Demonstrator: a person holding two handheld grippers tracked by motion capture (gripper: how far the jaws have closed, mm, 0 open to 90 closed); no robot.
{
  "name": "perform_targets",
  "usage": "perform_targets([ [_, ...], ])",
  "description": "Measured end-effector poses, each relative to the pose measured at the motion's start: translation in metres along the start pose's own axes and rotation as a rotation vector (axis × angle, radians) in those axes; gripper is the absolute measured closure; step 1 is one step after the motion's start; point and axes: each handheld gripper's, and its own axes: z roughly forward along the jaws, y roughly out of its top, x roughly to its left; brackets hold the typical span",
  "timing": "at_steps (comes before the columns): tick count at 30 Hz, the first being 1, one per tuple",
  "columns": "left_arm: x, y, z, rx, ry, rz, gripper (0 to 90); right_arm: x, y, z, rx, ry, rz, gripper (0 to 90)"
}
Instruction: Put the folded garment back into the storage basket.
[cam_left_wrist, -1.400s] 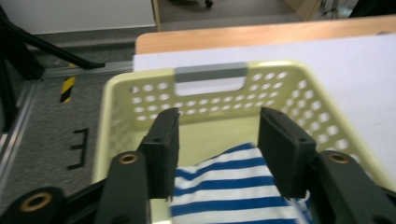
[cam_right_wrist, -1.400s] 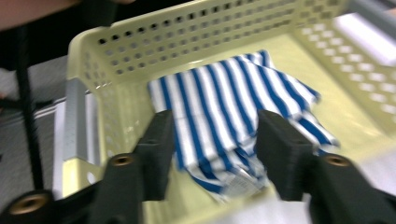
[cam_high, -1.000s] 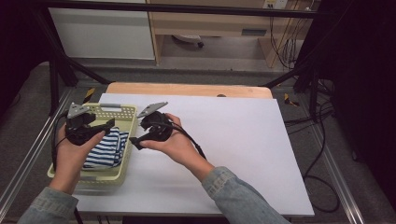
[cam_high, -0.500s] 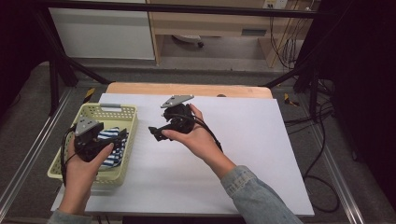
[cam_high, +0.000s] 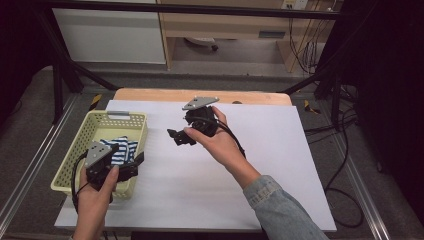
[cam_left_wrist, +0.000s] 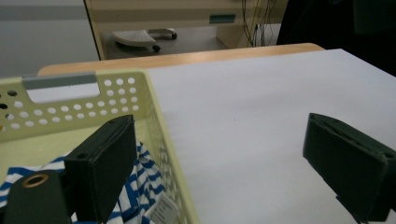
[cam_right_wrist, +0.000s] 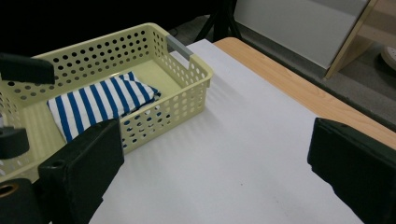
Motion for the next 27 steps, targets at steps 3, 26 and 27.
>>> perform_targets([
  [3,0.000,-0.006,0.000,0.009,0.001,-0.001,10.0,-0.004,0.000,-0.005,-0.008,-0.007,0.002,3.7],
  [26,0.006,-0.031,0.003,-0.006,-0.011,-0.037,10.3,-0.040,-0.003,-0.044,-0.068,-0.054,0.050,3.2],
  [27,0.006,-0.032,0.003,-0.005,-0.011,-0.038,10.3,-0.042,-0.003,-0.046,-0.071,-0.058,0.053,3.2],
])
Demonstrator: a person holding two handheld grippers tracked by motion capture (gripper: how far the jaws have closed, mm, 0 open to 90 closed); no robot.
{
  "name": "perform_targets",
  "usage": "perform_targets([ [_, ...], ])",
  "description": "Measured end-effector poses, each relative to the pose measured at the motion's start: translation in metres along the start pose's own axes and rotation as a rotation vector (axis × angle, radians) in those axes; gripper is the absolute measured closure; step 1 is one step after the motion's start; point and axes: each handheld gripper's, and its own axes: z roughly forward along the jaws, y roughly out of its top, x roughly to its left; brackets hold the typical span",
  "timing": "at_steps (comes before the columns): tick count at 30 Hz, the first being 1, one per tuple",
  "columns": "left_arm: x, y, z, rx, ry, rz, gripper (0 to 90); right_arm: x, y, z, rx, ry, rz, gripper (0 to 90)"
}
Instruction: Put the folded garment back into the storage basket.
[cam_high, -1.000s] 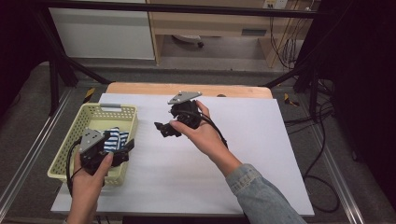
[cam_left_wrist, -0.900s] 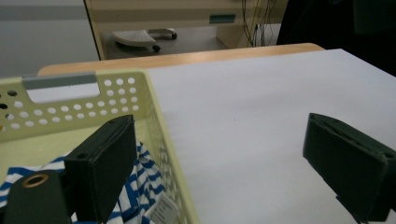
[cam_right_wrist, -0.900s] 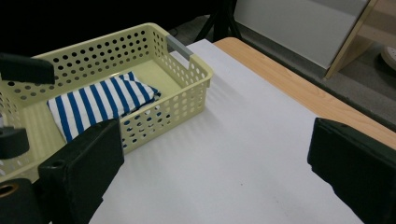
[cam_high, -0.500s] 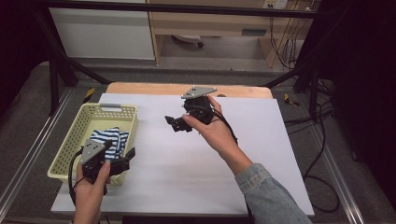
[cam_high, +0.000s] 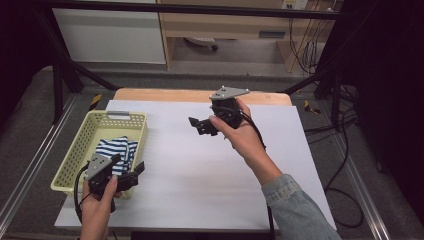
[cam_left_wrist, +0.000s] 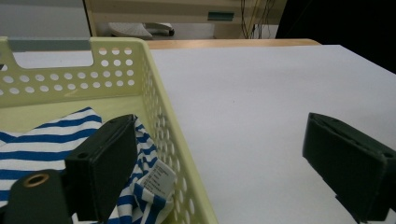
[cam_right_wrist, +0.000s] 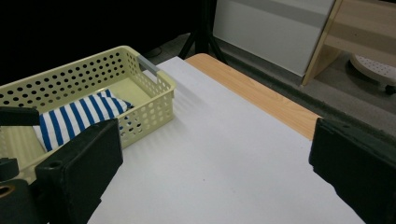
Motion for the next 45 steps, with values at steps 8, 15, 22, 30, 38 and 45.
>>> perform_targets([
  [8,0.001,-0.004,0.001,0.011,-0.010,-0.002,10.3,-0.011,-0.004,-0.010,0.008,-0.007,0.008,3.3],
  [15,0.001,-0.007,0.002,0.018,-0.018,-0.001,10.2,-0.023,-0.006,-0.019,0.004,-0.032,0.022,3.1],
  [22,0.001,-0.009,0.004,0.022,-0.027,-0.002,10.2,-0.033,-0.009,-0.027,-0.004,-0.053,0.031,3.1],
  [30,0.002,-0.011,0.004,0.021,-0.028,0.001,10.2,-0.040,-0.012,-0.033,-0.017,-0.081,0.039,3.2],
  [38,0.003,-0.013,0.005,0.027,-0.034,0.006,10.2,-0.047,-0.016,-0.041,-0.041,-0.085,0.036,4.2],
  [45,0.003,-0.013,0.005,0.025,-0.034,0.008,10.2,-0.055,-0.021,-0.053,-0.057,-0.085,0.033,3.8],
])
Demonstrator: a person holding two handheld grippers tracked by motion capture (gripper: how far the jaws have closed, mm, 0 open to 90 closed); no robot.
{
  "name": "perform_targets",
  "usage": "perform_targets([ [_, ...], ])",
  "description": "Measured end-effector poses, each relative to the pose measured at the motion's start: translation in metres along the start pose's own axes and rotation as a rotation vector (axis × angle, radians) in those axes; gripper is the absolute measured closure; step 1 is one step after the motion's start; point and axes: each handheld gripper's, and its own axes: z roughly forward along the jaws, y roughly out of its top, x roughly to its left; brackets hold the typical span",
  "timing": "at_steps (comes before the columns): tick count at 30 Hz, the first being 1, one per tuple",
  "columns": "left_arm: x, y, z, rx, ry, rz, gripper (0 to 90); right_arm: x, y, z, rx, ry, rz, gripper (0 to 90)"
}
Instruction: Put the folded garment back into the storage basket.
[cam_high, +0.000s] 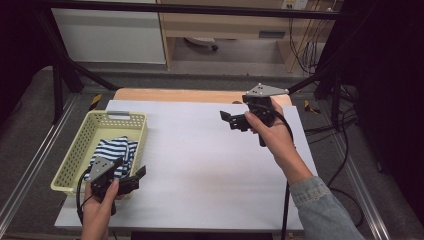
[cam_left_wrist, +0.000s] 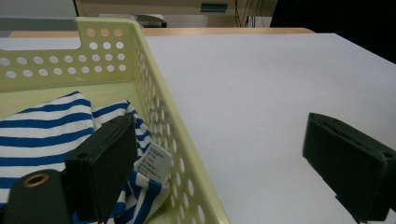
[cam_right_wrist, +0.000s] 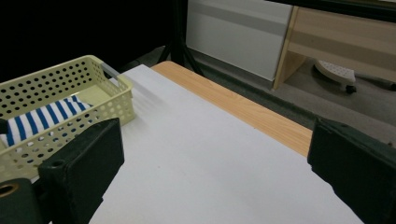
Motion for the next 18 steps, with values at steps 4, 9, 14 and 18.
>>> perform_targets([
  [4,0.000,0.000,0.001,0.001,0.000,0.001,10.3,-0.008,-0.004,-0.007,-0.002,-0.023,0.011,3.6],
  [9,0.000,0.000,0.001,-0.001,0.002,-0.001,10.3,-0.017,-0.008,-0.017,-0.002,-0.051,0.024,3.5],
  [14,0.000,0.000,0.001,0.002,0.002,0.001,9.6,-0.025,-0.014,-0.026,0.003,-0.076,0.029,3.2],
  [18,-0.001,-0.001,0.001,0.003,0.001,0.000,7.7,-0.031,-0.019,-0.035,-0.001,-0.095,0.041,2.7],
])
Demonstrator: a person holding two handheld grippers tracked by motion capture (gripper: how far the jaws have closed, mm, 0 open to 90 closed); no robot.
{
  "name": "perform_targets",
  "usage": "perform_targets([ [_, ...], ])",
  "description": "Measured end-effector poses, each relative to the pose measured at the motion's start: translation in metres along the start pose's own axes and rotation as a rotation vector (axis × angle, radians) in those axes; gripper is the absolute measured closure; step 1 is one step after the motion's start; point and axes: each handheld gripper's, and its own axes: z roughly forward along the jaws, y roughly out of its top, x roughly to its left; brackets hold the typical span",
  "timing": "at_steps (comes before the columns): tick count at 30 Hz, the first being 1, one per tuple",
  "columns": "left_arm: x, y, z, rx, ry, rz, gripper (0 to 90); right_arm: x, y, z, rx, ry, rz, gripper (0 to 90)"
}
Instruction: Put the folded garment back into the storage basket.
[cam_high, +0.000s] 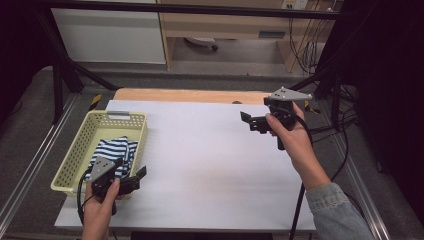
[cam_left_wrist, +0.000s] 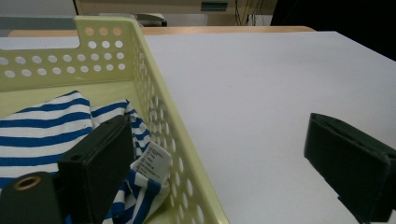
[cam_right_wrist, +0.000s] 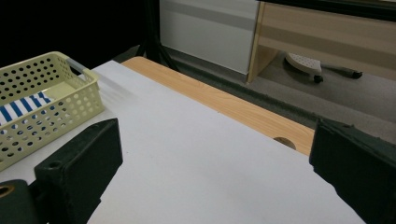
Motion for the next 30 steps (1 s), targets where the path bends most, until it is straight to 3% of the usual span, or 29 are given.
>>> perform_targets([
  [12,0.000,0.000,0.000,0.003,0.007,-0.003,7.3,-0.016,-0.020,-0.025,-0.016,-0.072,-0.001,1.4],
  [30,0.000,-0.001,-0.001,-0.001,0.006,0.009,7.9,-0.041,-0.069,-0.060,-0.034,-0.116,0.063,2.7],
])
